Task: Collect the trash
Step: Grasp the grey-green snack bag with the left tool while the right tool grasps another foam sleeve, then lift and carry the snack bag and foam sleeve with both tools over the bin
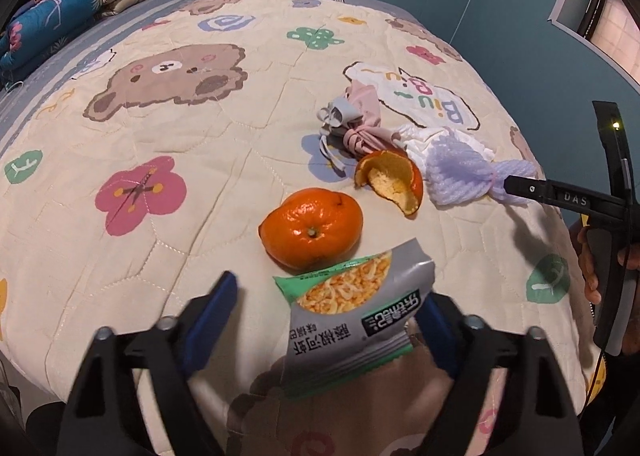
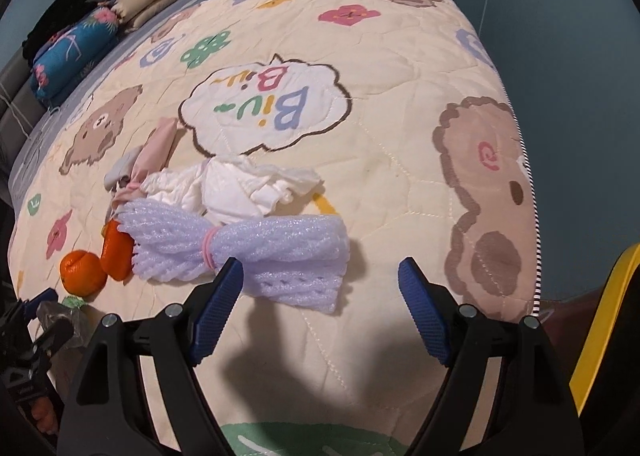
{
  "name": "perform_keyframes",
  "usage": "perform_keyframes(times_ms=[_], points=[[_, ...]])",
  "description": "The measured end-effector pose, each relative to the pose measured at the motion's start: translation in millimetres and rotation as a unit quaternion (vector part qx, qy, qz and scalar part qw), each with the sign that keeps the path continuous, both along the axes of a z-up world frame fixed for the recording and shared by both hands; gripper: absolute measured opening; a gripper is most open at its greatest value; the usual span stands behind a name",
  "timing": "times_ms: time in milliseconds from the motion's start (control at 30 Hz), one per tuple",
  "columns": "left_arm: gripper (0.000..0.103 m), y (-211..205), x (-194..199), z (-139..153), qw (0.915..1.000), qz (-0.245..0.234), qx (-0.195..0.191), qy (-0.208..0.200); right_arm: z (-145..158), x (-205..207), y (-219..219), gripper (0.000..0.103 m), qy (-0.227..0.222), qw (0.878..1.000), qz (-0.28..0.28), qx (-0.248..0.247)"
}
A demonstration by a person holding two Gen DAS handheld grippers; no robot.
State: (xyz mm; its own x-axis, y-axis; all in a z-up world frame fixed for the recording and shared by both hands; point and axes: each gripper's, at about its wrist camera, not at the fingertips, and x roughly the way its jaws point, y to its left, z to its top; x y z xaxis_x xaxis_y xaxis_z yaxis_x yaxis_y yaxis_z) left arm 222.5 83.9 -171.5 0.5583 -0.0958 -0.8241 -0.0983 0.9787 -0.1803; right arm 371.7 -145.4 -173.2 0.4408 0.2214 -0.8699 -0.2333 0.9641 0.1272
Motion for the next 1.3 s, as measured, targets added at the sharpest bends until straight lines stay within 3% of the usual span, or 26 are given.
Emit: perform_keyframes(times_ms=[133,367,400,433,733,1300], points=[[0.049,-3.5,1.2,-5.6,0.9999,-0.009,-0.001,0.01,-2.7,-4.8,9.6,0.057,0.001,1.0,0.02,-0.01],[0.046,-6.9,-2.1,-4.3,0.9998,-0.02,0.005,0.003,-3.5,-12.2,21.2,0.033,0.0,0.999,0.049,-0.022],[0.046,-7.2,-3.0,-3.0,0.9997,-0.023,0.002,0.001,-3.0,-12.8,21.0,0.022,0.0,0.999,0.049,-0.021],[0.046,-7.5,-3.5,-2.1,0.9997,-0.025,0.0,0.0,-2.4,-13.8,20.7,0.02,0.0,0.999,0.049,-0.018],[0.045,-14.9,-12.4,12.0,0.999,-0.041,0.005,-0.018,9.2,-17.8,9.0,0.015,0.004,0.998,0.045,0.034],[0.045,-2.9,-54.0,53.2,0.9976,-0.025,0.014,-0.064,73.0,-45.9,-37.8,0.014,-0.068,0.992,-0.005,0.111]])
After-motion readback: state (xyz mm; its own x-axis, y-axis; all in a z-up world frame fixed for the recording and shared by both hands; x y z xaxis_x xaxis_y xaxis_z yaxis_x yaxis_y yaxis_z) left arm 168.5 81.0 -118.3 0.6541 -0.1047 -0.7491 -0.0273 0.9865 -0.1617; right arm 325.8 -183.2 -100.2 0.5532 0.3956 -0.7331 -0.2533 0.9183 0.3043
